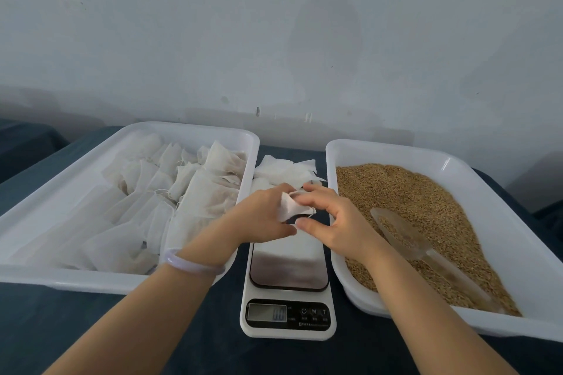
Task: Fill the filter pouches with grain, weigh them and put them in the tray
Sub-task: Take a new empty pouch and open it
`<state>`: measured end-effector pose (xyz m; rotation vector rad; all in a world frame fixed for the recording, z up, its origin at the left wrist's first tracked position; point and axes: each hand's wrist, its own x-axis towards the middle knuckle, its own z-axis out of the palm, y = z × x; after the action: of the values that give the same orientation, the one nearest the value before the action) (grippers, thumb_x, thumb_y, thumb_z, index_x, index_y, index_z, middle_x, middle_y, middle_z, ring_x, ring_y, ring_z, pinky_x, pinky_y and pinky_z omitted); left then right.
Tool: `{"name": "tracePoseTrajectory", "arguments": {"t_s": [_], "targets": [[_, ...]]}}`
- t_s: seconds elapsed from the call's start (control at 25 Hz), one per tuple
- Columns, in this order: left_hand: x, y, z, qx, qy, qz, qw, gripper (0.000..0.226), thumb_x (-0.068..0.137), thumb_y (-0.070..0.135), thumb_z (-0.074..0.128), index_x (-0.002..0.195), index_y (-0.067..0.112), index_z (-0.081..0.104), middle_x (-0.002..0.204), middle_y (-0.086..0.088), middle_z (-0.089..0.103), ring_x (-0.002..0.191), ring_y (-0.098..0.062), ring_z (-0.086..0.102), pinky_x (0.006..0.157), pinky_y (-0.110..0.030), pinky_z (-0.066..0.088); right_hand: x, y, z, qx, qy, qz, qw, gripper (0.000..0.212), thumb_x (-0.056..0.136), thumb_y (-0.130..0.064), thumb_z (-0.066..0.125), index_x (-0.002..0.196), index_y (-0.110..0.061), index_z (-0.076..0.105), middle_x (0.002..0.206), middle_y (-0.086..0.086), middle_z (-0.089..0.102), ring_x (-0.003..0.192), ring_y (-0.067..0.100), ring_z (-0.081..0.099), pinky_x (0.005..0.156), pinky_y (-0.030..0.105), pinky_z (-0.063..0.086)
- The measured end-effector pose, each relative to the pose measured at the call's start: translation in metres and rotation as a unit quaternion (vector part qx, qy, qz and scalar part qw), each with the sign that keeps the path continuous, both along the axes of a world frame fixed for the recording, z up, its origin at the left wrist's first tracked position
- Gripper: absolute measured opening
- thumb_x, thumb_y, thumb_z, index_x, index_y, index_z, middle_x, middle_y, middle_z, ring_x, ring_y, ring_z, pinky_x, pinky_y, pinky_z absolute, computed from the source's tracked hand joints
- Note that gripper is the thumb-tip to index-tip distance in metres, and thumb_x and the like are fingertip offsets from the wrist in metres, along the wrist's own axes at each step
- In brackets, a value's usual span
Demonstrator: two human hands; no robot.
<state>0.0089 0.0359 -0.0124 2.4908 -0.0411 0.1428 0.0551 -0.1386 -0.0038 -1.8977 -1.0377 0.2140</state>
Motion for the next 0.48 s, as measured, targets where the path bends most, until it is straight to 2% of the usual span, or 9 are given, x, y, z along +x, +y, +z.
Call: {"name": "tracePoseTrajectory", "arguments": {"t_s": [0.08, 0.16, 0.24, 0.32, 0.36, 0.44, 0.48], "targets": [[0.000, 0.002, 0.001, -0.064, -0.011, -0.010, 0.998, 0.046, 0.073, 0.018, 0.076, 0.113, 0.022, 0.053, 0.106, 0.002, 0.062, 0.096, -0.015, 0.060, 0.083, -0.032, 0.049, 0.003, -0.002, -0.002, -0.032, -0.015, 0.001, 0.999, 0.043, 0.078, -0.020, 0.075, 0.106, -0.047, 0.057, 0.124, -0.012, 0.053, 0.120, -0.019, 0.033, 0.091, -0.002, 0.026], [-0.001, 0.001, 0.003, -0.090, 0.002, -0.027, 0.996, 0.048, 0.070, 0.017, 0.079, 0.109, 0.025, 0.052, 0.108, 0.001, 0.063, 0.093, -0.014, 0.061, 0.082, -0.030, 0.050, 0.004, -0.001, -0.004, -0.055, -0.034, -0.022, 0.998, 0.024, 0.078, -0.024, 0.075, 0.098, -0.035, 0.067, 0.123, -0.008, 0.051, 0.113, -0.019, 0.038, 0.086, -0.004, 0.027], [-0.002, -0.002, 0.004, -0.063, 0.023, -0.022, 0.997, 0.059, 0.067, 0.023, 0.081, 0.117, 0.024, 0.050, 0.109, 0.002, 0.062, 0.097, -0.016, 0.059, 0.083, -0.034, 0.050, 0.006, 0.000, -0.005, -0.033, -0.055, -0.041, 0.997, 0.003, 0.083, -0.024, 0.070, 0.084, -0.022, 0.071, 0.103, -0.009, 0.057, 0.100, -0.013, 0.048, 0.080, -0.001, 0.032], [-0.004, -0.004, 0.004, -0.009, -0.010, 0.004, 1.000, 0.081, 0.064, 0.032, 0.083, 0.131, 0.026, 0.039, 0.114, 0.010, 0.052, 0.106, -0.012, 0.051, 0.087, -0.027, 0.043, 0.006, 0.001, -0.006, 0.003, -0.091, -0.067, 0.994, 0.009, 0.086, -0.021, 0.067, 0.079, -0.019, 0.072, 0.079, -0.016, 0.057, 0.083, -0.005, 0.051, 0.073, 0.006, 0.036], [-0.006, -0.005, 0.005, 0.003, -0.048, 0.011, 0.999, 0.091, 0.062, 0.036, 0.084, 0.137, 0.026, 0.034, 0.117, 0.012, 0.046, 0.111, -0.009, 0.047, 0.089, -0.022, 0.038, 0.006, 0.001, -0.005, 0.018, -0.098, -0.077, 0.992, 0.009, 0.087, -0.019, 0.066, 0.084, -0.020, 0.074, 0.071, -0.017, 0.057, 0.078, -0.001, 0.052, 0.070, 0.008, 0.038], [-0.010, -0.007, 0.006, -0.008, -0.091, 0.010, 0.996, 0.106, 0.057, 0.046, 0.085, 0.143, 0.024, 0.026, 0.125, 0.012, 0.043, 0.121, -0.007, 0.042, 0.094, -0.019, 0.033, 0.005, 0.001, -0.003, 0.038, -0.095, -0.080, 0.991, 0.013, 0.089, -0.018, 0.063, 0.089, -0.025, 0.073, 0.061, -0.019, 0.057, 0.068, 0.002, 0.053, 0.066, 0.011, 0.040], [-0.011, -0.009, 0.007, -0.016, -0.077, 0.011, 0.997, 0.111, 0.056, 0.051, 0.084, 0.144, 0.024, 0.022, 0.131, 0.010, 0.042, 0.126, -0.007, 0.039, 0.094, -0.018, 0.031, 0.004, 0.001, -0.002, 0.039, -0.080, -0.073, 0.993, 0.015, 0.090, -0.018, 0.061, 0.091, -0.028, 0.072, 0.059, -0.020, 0.057, 0.063, 0.001, 0.052, 0.063, 0.010, 0.040]]}}
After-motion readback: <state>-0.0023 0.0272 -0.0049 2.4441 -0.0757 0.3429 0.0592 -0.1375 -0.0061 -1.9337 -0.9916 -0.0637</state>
